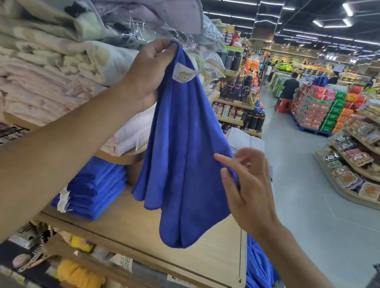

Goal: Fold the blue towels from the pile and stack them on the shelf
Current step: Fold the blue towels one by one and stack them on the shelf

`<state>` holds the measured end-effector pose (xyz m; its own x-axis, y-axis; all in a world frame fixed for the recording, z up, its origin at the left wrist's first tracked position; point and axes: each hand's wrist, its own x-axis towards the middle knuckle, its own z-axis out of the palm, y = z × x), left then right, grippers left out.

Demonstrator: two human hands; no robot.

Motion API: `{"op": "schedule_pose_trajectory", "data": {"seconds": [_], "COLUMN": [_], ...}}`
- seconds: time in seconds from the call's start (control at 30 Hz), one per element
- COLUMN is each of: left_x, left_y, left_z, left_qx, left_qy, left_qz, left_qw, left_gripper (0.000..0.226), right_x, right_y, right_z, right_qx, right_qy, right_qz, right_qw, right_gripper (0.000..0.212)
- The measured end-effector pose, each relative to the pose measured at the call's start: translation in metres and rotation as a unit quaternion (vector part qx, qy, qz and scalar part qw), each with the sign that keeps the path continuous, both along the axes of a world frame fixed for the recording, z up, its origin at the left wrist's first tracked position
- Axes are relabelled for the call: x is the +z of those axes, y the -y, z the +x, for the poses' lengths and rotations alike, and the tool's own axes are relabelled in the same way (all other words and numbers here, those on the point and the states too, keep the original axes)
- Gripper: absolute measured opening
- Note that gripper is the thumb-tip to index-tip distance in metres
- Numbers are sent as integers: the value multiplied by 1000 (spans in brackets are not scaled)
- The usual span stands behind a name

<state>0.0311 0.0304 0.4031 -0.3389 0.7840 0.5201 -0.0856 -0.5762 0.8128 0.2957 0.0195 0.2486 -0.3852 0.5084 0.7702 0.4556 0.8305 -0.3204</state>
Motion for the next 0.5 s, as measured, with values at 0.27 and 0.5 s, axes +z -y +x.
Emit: {"op": "schedule_pose_trajectory", "data": {"seconds": [0.27, 0.5], "left_x": [6, 7], "left_y": [7, 10], "left_z": [16, 28], "left_qx": [-13, -23], "left_qy": [-9, -43], "left_qz": [0, -7], "left_qw": [1000, 999], "left_gripper": [15, 16], "right_x": [-6, -5], "right_y": [8, -5], "right_z": [-27, -75], "right_qx": [3, 115], "right_qy": [59, -73], "right_qz": [-55, -257], "right_qw": [997, 957], "right_gripper": [39, 37]}}
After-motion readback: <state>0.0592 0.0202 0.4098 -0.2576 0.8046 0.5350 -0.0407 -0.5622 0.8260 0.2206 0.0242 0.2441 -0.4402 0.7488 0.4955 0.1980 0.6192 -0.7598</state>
